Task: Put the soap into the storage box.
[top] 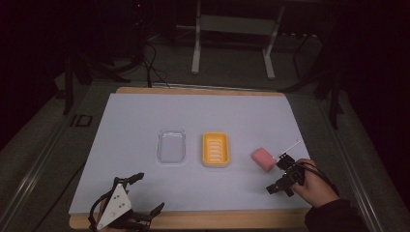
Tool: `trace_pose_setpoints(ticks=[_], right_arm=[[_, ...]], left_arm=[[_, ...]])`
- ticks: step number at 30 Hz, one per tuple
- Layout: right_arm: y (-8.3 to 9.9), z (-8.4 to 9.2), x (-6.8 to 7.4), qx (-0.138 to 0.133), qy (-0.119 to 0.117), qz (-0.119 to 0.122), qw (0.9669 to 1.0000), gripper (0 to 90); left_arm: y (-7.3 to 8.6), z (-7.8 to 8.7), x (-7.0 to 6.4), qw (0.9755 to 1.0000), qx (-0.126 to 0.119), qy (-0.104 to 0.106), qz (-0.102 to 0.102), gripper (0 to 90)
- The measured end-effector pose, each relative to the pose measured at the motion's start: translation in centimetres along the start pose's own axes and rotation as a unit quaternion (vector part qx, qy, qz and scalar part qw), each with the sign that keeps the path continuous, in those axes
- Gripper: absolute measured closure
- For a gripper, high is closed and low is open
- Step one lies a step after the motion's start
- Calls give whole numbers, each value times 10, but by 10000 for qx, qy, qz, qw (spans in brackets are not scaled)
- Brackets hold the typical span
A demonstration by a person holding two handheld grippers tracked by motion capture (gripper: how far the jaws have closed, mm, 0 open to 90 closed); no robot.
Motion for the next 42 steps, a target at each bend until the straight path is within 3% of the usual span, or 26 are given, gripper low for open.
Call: trace_pose_setpoints(ticks=[2,3,5,7,12,17,21,28,37,40,42], right_arm=[[0,-1,-1,60,-3,27,10000,126],[3,-1,-3,274,-40,38,9996,126],[3,-1,-4,358,-51,65,9993,126],[3,0,-5,408,-65,30,9991,126],[6,4,-14,826,63,-104,9965,118],[3,6,-20,971,147,-111,9951,117],[0,6,-24,1096,210,37,9937,108],[-14,7,-30,928,255,122,9953,108],[-43,5,-33,453,167,224,9986,109],[-47,4,-33,414,125,258,9987,109],[-53,4,-37,349,269,453,9980,109]], left_arm=[[0,0,0,10000,-1,2,1,5],[0,0,0,10000,5,7,0,5],[0,0,0,10000,7,9,-1,5],[0,0,0,10000,7,9,-10,5],[0,0,-1,10000,6,14,-18,5],[0,0,-1,10000,9,20,-25,5],[0,0,-1,10000,14,27,-27,5],[1,0,-2,10000,15,39,-21,5],[1,-1,-2,10000,23,62,-13,5],[1,-1,-2,10000,29,70,-10,5],[1,-1,-2,10000,33,77,-11,5]])
Point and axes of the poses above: each handheld gripper's, and its own axes: z roughly backward along the jaws, y roughly out of its underside, x roughly to its left, the point moved 9 cm from there along -z, roughly forward along the jaws, and after that the axes turned 10 degrees about -y, right-handed, at the moved point
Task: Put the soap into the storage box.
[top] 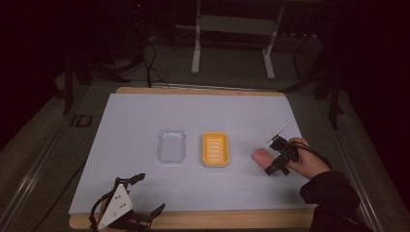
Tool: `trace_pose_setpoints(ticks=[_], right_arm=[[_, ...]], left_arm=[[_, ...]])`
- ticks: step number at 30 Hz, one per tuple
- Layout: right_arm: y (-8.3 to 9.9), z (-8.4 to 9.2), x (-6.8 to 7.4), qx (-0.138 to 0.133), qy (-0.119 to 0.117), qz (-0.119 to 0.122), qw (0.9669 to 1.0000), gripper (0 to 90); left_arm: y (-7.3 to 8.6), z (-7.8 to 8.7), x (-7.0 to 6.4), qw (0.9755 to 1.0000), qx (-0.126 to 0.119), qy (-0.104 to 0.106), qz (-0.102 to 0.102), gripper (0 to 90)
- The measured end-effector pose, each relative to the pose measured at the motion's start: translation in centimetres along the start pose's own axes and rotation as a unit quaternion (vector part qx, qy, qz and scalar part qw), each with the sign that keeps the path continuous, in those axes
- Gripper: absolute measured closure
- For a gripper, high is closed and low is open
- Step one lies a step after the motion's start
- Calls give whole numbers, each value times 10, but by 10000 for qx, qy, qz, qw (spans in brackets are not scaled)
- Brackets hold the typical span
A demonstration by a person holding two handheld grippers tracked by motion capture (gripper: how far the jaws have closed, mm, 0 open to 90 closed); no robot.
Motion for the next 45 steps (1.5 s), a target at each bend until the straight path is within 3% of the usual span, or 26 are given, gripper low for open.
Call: trace_pose_setpoints(ticks=[9,10,16,20,40,45], right_arm=[[-13,1,-6,-273,106,264,9992,133],[-19,1,-6,-406,74,330,9986,136],[-22,-5,-8,-292,78,334,9990,137],[-25,-7,-9,-358,74,431,9984,137],[-31,-32,-19,-297,26,403,9987,153],[-32,-36,-25,-197,310,498,9981,251]], left_arm=[[0,0,0,10000,12,8,-12,5],[0,0,0,10000,15,9,-16,5],[1,0,-1,10000,27,17,-18,5],[1,0,-1,10000,36,22,-18,5],[3,-2,-3,9999,85,44,-66,5],[4,-2,-3,9999,120,62,-83,5]])
Point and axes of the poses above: each handheld gripper's, and its own axes: z roughly backward along the jaws, y roughly out of its underside, x roughly to its left, the point moved 9 cm from there along -z, roughly forward along the jaws, and after that the axes turned 10 degrees about -y, right-handed, at the moved point
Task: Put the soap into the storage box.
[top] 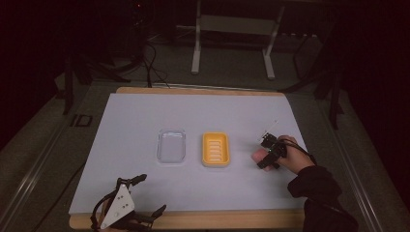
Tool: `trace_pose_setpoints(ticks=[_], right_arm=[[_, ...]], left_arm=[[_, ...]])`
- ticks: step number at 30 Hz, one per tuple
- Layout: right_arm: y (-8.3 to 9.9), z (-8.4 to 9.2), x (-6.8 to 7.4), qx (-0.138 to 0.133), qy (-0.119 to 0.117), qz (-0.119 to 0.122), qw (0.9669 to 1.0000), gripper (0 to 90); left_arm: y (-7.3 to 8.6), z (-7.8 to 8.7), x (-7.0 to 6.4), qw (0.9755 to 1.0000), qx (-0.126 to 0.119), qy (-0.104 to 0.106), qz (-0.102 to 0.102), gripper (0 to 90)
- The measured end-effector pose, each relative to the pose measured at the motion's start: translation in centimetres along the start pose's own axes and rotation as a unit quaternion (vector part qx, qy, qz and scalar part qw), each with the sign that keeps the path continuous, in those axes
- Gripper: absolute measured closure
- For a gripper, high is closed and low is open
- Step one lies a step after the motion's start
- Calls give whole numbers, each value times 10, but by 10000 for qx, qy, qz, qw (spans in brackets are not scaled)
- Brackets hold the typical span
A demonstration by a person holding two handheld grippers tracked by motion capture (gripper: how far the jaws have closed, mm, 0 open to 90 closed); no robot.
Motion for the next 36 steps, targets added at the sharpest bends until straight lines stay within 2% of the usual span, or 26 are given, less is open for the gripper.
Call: trace_pose_setpoints(ticks=[2,7,8,11,13,14,19,21,24,25,26,28,30,31,33,36], right_arm=[[-1,-2,1,11,-143,-108,9998,283],[-1,-3,2,169,12,-36,9998,336],[-1,-2,3,182,13,-104,9998,359],[-1,-2,5,178,151,-514,9984,377],[-1,-1,6,135,231,-700,9972,377],[-1,-1,6,85,244,-869,9959,378],[-4,8,8,-108,377,-1323,9904,378],[-6,13,10,-235,423,-1532,9870,378],[-10,22,14,-379,414,-1903,9801,378],[-11,24,15,-390,430,-1955,9790,378],[-11,26,16,-389,540,-2041,9767,378],[-13,32,17,-509,734,-2333,9683,378],[-14,36,20,-506,738,-2487,9644,378],[-15,39,21,-516,729,-2613,9611,378],[-16,43,24,-483,715,-2701,9590,378],[-21,53,27,-570,718,-2831,9547,378]], left_arm=[[0,0,0,10000,-8,3,-7,5],[0,0,-1,10000,-7,14,-10,5],[0,0,-2,10000,-6,13,-14,5],[0,0,-1,10000,-12,10,-3,5],[0,0,-1,10000,-12,1,-7,5],[0,0,-1,10000,-9,0,-5,5],[0,-1,-1,10000,-4,-4,-11,5],[0,-1,-1,10000,-3,-2,-7,5],[0,-1,-1,10000,-6,1,0,5],[0,-1,-1,10000,-10,-2,-1,5],[0,-1,-1,10000,-6,-3,-4,5],[0,-1,-1,10000,-8,-2,-3,5],[0,-1,-1,10000,-6,-1,-3,5],[0,-1,-1,10000,-6,-1,-1,5],[0,-1,-2,10000,-3,0,-6,5],[0,-1,-2,10000,4,-1,-11,5]])
Point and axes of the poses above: each handheld gripper's, and its own axes: z roughly backward along the jaws, y roughly out of its underside, x roughly to its left, the point moved 9 cm from there along -z, roughly forward along the jaws, and after that the axes turned 10 degrees about -y, right-handed, at the moved point
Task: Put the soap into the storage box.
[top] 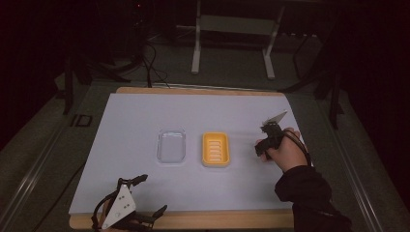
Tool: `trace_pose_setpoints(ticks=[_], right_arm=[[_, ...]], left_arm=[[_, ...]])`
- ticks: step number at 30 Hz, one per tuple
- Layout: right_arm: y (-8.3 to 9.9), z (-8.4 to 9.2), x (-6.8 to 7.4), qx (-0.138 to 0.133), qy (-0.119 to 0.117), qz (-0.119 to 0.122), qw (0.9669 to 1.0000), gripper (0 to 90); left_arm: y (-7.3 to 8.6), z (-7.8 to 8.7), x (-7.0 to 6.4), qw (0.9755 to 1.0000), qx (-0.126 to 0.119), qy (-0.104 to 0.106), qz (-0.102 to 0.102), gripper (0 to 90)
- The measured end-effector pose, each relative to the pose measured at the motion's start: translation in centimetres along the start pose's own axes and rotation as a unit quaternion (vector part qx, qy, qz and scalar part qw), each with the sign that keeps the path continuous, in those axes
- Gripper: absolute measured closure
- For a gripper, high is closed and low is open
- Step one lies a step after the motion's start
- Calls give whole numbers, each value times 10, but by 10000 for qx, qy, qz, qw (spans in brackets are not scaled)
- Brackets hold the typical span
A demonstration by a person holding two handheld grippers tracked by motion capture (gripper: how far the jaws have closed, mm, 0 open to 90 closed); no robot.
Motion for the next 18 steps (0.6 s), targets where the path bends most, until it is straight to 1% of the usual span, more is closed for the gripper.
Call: trace_pose_setpoints(ticks=[3,5,6,7,8,12,15,17,18], right_arm=[[-5,10,6,-73,4,-61,10000,378],[-9,16,12,-91,10,-44,9999,378],[-10,18,14,-81,-9,-74,9999,378],[-10,18,14,-81,-9,-74,9999,378],[-14,23,21,-111,-64,-60,9999,378],[-19,27,34,-173,-197,-1,9997,378],[-23,31,44,-214,-180,64,9996,378],[-23,31,44,-214,-180,64,9996,378],[-24,32,47,-216,-186,75,9996,378]], left_arm=[[0,0,0,10000,2,-1,-7,5],[0,0,0,10000,2,-4,-3,5],[0,0,0,10000,0,-4,-3,5],[0,0,0,10000,0,-4,-3,5],[0,0,0,10000,1,-13,-7,5],[0,1,0,10000,-13,-25,-9,5],[-1,2,0,10000,-20,-31,-1,5],[-1,2,0,10000,-23,-35,0,5],[0,1,0,10000,-7,-41,-16,5]])
Point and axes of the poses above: each handheld gripper's, and its own axes: z roughly backward along the jaws, y roughly out of its underside, x roughly to its left, the point moved 9 cm from there along -z, roughly forward along the jaws, and after that the axes turned 10 degrees about -y, right-handed, at the moved point
